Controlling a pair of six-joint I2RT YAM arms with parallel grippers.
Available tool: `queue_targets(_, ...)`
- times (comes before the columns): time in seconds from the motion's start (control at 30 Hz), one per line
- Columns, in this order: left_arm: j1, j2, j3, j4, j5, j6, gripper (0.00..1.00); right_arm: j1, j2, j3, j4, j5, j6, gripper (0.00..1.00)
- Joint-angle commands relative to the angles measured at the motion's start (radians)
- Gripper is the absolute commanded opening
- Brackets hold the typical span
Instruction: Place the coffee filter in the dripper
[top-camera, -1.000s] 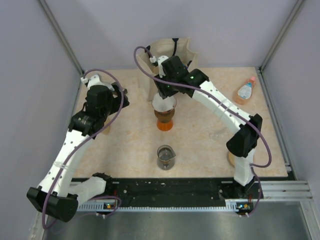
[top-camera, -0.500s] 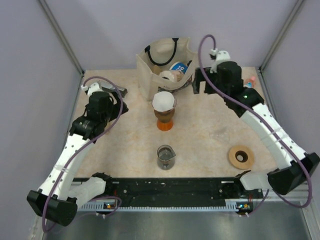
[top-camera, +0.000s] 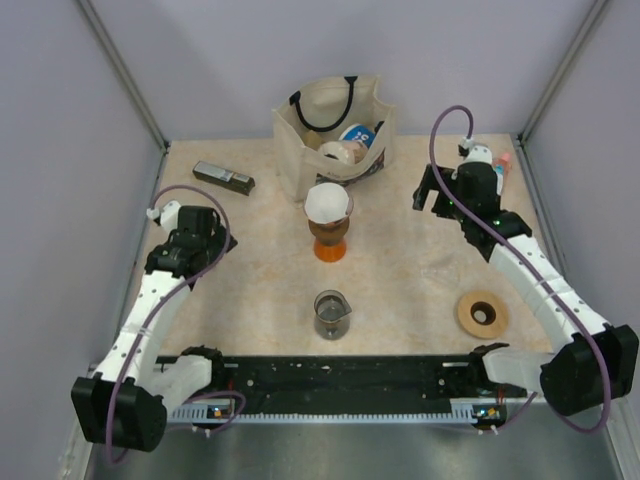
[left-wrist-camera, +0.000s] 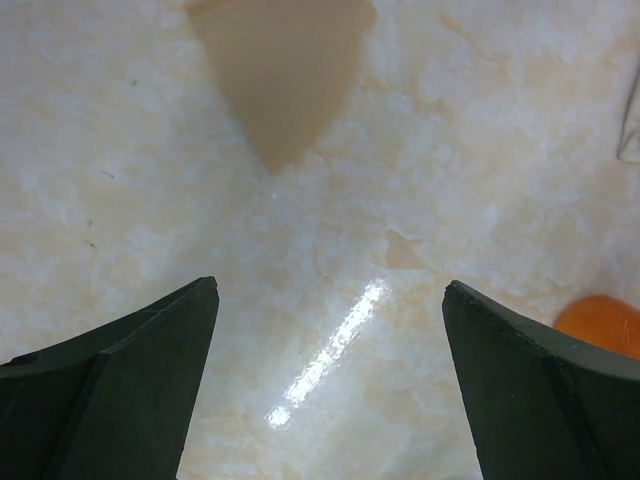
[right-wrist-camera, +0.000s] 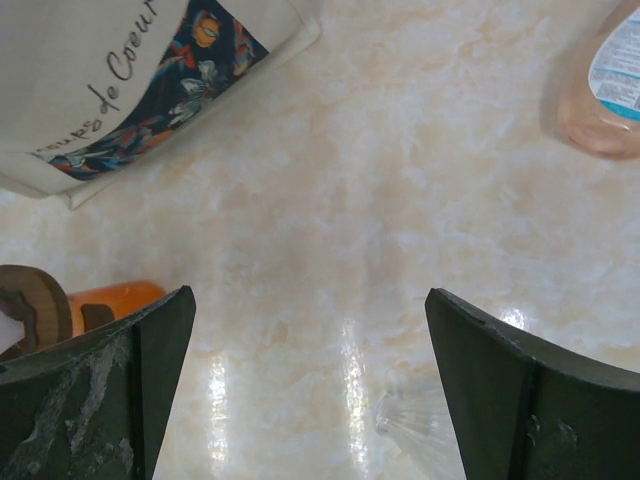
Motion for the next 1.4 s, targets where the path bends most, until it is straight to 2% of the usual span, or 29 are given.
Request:
queue_targets(0.0, 0.075, 0.024, -0.009, 0.064, 0.032, -0.024, 0.99, -0.054, -0.053, -0.063, 0.128, 0.003, 0.036, 0.99)
queue_targets(0.13, 0.103, 0.068, -0.002, 0.084, 0.052, -0.026, 0.99, -0.141, -0.046, -0.108, 0.136, -0.048, 0.051, 0.99)
queue_targets(0.4, 0.120, 0.116, 0.006, 0.159, 0.075, -0.041, 0.99, -0.279, -0.037, -0.156, 0.131, -0.046, 0.123, 0.99)
queue_targets(0.6, 0.120, 0.113, 0.021, 0.224, 0.098, -0.049, 0.99, -0.451, -0.049, -0.189, -0.026, -0.025, 0.272, 0.99)
queue_targets(0.73, 0.120, 0.122, 0.032, 0.279, 0.104, -0.044, 0.99, -0.585, -0.121, -0.255, -0.143, -0.037, 0.349, 0.99)
queue_targets(0.87, 0.120, 0.131, 0.017, 0.340, 0.129, -0.032, 0.99, -0.606, -0.232, -0.333, -0.315, 0.069, 0.396, 0.99)
queue_targets(1.0, 0.120, 0.144, 0.006, 0.382, 0.187, 0.016, 0.99, -0.608, -0.290, -0.344, -0.486, 0.176, 0.447, 0.99)
queue_targets(1.13, 0.120, 0.147, 0.005, 0.385, 0.192, 0.031, 0.99, -0.608, -0.330, -0.369, -0.619, 0.141, 0.502, 0.99)
queue_targets(1.37, 0.120, 0.144, -0.003, 0.388, 0.203, 0.045, 0.99, -0.609, -0.297, -0.456, -0.648, 0.005, 0.567, 0.99)
